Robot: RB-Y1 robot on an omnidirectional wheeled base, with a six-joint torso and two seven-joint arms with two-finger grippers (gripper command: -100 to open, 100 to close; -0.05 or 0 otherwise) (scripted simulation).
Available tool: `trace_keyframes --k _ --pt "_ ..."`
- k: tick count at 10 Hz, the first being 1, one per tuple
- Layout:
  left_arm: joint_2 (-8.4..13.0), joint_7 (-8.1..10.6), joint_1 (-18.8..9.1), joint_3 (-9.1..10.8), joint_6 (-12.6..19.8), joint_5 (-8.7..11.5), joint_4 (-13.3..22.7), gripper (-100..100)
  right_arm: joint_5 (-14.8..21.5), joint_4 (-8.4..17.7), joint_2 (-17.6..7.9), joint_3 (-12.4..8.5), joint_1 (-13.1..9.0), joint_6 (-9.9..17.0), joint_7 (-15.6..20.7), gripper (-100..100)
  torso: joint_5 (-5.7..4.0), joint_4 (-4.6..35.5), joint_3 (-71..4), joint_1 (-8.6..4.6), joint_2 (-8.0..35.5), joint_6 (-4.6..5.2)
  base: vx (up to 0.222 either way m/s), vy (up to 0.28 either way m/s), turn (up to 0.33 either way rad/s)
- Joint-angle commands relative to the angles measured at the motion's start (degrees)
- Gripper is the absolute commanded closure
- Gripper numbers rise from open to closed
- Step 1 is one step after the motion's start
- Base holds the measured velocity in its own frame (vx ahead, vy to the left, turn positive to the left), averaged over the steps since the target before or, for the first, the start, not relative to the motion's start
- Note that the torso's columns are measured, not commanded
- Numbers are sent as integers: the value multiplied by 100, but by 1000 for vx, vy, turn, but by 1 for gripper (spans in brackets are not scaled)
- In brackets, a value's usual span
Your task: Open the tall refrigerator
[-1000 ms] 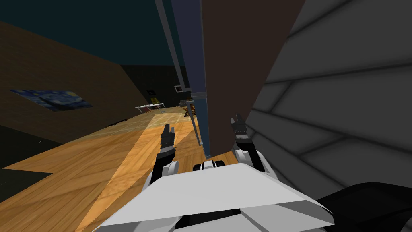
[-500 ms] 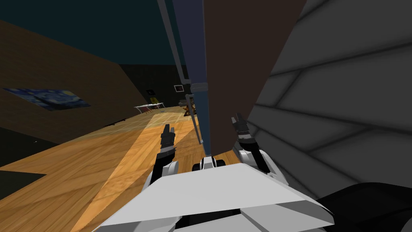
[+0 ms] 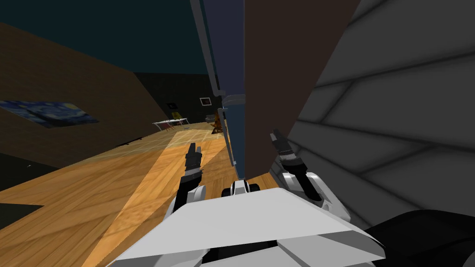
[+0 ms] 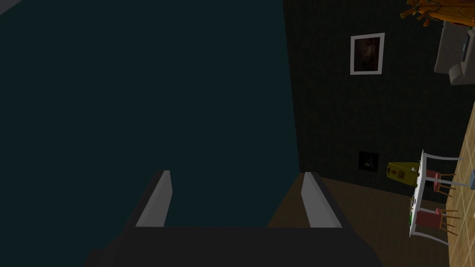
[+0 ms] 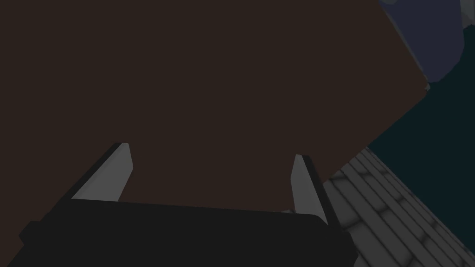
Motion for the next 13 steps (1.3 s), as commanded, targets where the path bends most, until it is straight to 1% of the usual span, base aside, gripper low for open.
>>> trace_keyframes --k 1,2,3,4,5,6,7,8,9,10,11,12,13 --pt "0 0 0 0 0 0 0 0 405 -87 -163 -239 41 -32 -77 -100 3 0 0 9 -1 0 14 64 -23" --pt "0 0 0 0 0 0 0 0 604 -131 -274 -411 66 -55 -129 -100 2 -1 -2 6 -3 -1 19 69 -27" --pt "0 0 0 0 0 0 0 0 679 -131 -274 -411 66 -55 -129 -100 2 -1 -3 7 -6 0 10 53 -23" --pt "0 0 0 0 0 0 0 0 896 -168 -387 -592 92 -79 -183 -100 1 -1 -2 2 -3 -1 12 63 -31" --pt "0 0 0 0 0 0 0 0 966 -168 -387 -592 92 -79 -183 -100 2 -1 -2 6 -3 0 8 52 -23" --pt "0 0 0 0 0 0 0 0 1187 -200 -505 -780 120 -103 -239 -100 2 -1 -1 4 -2 -1 8 68 -41" --pt "0 0 0 0 0 0 0 0 1265 -200 -505 -780 120 -103 -239 -100 3 0 -1 10 -2 0 9 59 -20" --pt "0 0 0 0 0 0 0 0 1477 -228 -626 -977 150 -129 -295 -100 3 -1 -2 6 -3 -1 20 65 -26" --pt "0 0 0 0 0 0 0 0 1575 -228 -626 -977 150 -129 -295 -100 2 -2 -4 8 -7 0 10 60 -20" --pt "0 0 0 0 0 0 0 0 1782 -251 -751 -1182 181 -156 -352 -100 2 -1 -2 6 -4 -1 8 65 -28" --pt "0 0 0 0 0 0 0 0 1893 -251 -751 -1182 181 -156 -352 -100 2 0 -1 7 -2 0 2 62 -17" --pt "0 0 0 0 0 0 0 0 2096 -271 -880 -1395 215 -184 -409 -100 2 0 0 6 -1 -1 5 68 -23" --pt "0 0 0 0 0 0 0 0 2218 -271 -880 -1395 215 -184 -409 -100 3 0 -1 7 -2 0 15 62 -16"
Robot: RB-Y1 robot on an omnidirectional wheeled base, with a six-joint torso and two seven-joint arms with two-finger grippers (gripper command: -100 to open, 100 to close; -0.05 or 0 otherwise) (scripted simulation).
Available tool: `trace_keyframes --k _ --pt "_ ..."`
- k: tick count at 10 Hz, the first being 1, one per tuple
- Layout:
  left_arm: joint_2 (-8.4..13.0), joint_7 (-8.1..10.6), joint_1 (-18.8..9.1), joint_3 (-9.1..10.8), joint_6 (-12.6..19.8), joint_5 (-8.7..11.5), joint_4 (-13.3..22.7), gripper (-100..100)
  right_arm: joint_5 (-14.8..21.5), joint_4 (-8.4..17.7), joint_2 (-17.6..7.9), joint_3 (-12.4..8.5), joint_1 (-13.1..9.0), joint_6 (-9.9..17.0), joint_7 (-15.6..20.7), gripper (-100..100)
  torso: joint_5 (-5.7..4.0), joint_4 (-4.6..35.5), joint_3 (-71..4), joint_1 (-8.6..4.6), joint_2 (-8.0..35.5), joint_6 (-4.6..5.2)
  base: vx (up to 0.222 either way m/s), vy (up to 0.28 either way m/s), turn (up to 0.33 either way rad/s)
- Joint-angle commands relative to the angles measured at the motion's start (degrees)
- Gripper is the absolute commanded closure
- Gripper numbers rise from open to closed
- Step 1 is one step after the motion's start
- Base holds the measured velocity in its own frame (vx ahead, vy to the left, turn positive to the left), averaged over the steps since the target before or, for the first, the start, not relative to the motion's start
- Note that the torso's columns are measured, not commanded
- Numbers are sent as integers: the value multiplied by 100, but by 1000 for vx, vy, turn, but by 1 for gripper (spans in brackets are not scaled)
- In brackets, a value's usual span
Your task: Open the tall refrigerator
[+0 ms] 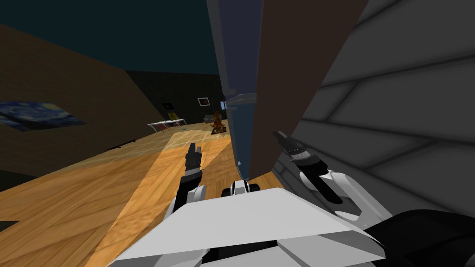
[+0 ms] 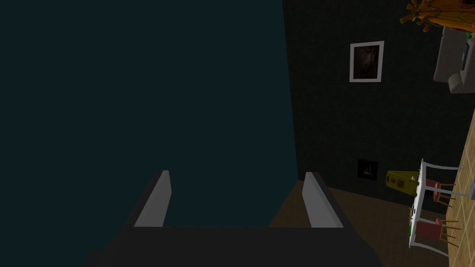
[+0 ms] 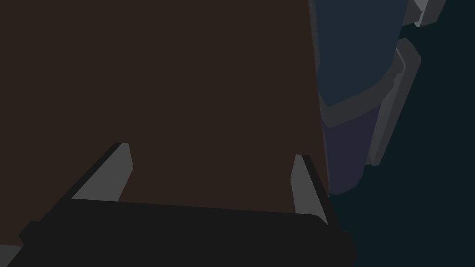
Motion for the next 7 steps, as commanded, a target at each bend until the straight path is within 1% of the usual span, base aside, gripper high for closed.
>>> trace_keyframes --k 1,2,3,4,5,6,7 --pt "0 0 0 0 0 0 0 0 436 -32 -189 -319 57 -46 -86 -100 0 -1 -2 -2 -4 -1 14 81 -18" --pt "0 0 0 0 0 0 0 0 573 -32 -189 -319 57 -46 -86 -100 1 -1 -3 4 -3 0 12 71 -12" --pt "0 0 0 0 0 0 0 0 766 -46 -324 -543 95 -77 -140 -100 0 -1 -1 -1 -2 -1 17 80 -10" --pt "0 0 0 0 0 0 0 0 905 -46 -324 -543 95 -77 -140 -100 0 -1 -2 1 -2 0 10 67 -8" --pt "0 0 0 0 0 0 0 0 1097 -57 -461 -773 134 -109 -193 -100 -1 0 0 -4 0 -1 13 76 0" --pt "0 0 0 0 0 0 0 0 1238 -57 -461 -773 134 -109 -193 -100 -1 0 0 -1 0 0 12 64 -4" --pt "0 0 0 0 0 0 0 0 1421 -65 -600 -1008 175 -142 -243 -100 -1 0 0 -4 -1 0 13 71 8"
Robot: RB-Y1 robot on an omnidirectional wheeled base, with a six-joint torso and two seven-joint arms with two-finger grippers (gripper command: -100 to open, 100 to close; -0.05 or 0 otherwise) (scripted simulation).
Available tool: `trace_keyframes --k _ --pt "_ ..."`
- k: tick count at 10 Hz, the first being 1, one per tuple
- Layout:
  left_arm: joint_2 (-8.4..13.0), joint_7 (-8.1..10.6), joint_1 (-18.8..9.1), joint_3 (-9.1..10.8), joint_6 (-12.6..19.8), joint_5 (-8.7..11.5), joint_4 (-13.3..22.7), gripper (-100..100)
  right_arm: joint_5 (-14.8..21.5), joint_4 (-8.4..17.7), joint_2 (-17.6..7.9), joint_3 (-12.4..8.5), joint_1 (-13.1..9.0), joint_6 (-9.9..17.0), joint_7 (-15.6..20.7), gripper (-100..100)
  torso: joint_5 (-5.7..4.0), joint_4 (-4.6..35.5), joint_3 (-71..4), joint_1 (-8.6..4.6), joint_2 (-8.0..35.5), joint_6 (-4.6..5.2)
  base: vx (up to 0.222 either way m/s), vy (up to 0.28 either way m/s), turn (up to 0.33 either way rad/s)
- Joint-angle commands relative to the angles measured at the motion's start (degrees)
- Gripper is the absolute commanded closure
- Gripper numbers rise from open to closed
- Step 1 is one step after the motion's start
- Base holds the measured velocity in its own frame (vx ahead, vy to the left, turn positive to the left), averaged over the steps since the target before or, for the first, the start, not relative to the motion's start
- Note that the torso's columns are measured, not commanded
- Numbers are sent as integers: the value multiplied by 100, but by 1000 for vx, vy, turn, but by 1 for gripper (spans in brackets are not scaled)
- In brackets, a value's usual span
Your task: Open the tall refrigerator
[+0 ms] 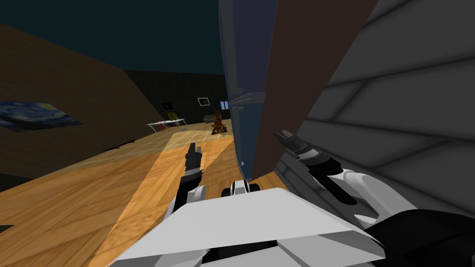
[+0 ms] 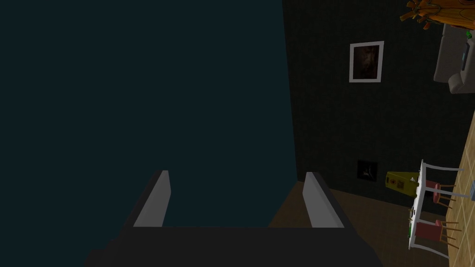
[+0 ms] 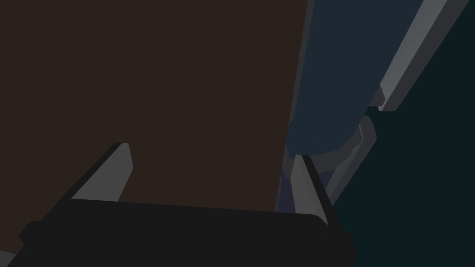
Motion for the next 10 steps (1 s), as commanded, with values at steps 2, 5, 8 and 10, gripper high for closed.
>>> trace_keyframes --k 2,5,8,10 --pt "0 0 0 0 0 0 0 0 623 -16 -300 -502 85 -67 -107 -100 0 0 0 0 0 0 14 67 9" --pt "0 0 0 0 0 0 0 0 1092 -19 -438 -745 128 -101 -151 -100 2 1 2 9 3 0 6 73 16" --pt "0 0 0 0 0 0 0 0 1603 -24 -717 -1224 218 -173 -228 -100 -1 -1 -2 -2 -3 1 16 63 33" --pt "0 0 0 0 0 0 0 0 1933 -30 -859 -1475 264 -209 -261 -100 1 0 0 3 1 1 10 70 39"
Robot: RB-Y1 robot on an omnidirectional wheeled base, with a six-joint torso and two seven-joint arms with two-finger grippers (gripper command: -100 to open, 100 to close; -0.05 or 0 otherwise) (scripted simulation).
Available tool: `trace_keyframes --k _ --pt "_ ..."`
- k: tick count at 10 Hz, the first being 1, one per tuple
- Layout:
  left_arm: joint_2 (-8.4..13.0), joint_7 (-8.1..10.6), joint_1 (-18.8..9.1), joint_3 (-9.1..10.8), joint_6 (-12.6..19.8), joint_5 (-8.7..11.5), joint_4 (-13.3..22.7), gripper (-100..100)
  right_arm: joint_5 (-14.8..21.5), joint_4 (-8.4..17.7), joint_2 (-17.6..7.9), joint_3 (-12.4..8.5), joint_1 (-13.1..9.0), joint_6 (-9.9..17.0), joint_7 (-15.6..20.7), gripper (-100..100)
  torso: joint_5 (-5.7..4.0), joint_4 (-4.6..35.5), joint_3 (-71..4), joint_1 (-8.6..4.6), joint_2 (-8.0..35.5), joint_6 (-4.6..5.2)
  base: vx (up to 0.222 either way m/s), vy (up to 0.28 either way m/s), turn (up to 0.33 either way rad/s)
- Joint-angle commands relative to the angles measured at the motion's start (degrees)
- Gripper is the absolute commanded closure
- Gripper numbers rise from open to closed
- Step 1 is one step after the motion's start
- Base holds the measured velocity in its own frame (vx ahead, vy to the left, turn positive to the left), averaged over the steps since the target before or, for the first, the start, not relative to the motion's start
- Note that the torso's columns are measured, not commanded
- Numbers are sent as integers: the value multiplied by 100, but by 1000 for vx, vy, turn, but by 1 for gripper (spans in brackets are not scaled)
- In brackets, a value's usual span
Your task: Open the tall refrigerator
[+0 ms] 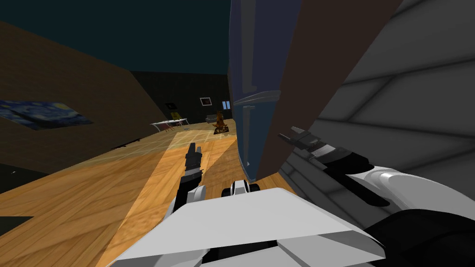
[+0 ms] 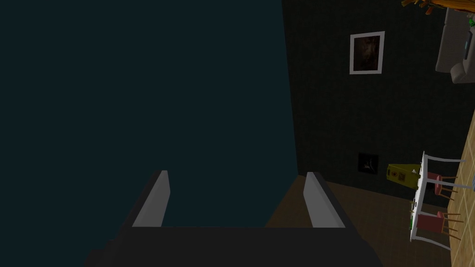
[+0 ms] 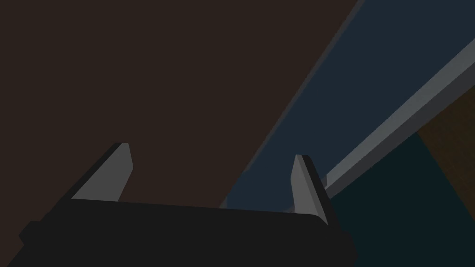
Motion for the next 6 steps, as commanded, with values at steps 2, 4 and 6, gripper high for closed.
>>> trace_keyframes --k 2,4,6 --pt "0 0 0 0 0 0 0 0 593 13 -309 -534 83 -94 -60 -100 0 0 0 -2 -1 0 17 63 47" --pt "0 0 0 0 0 0 0 0 892 5 -453 -775 130 -131 -86 -100 -1 0 -1 -5 -1 0 16 57 64" --pt "0 0 0 0 0 0 0 0 1191 -5 -600 -1013 177 -168 -109 -100 -1 0 1 -3 1 1 9 55 49"
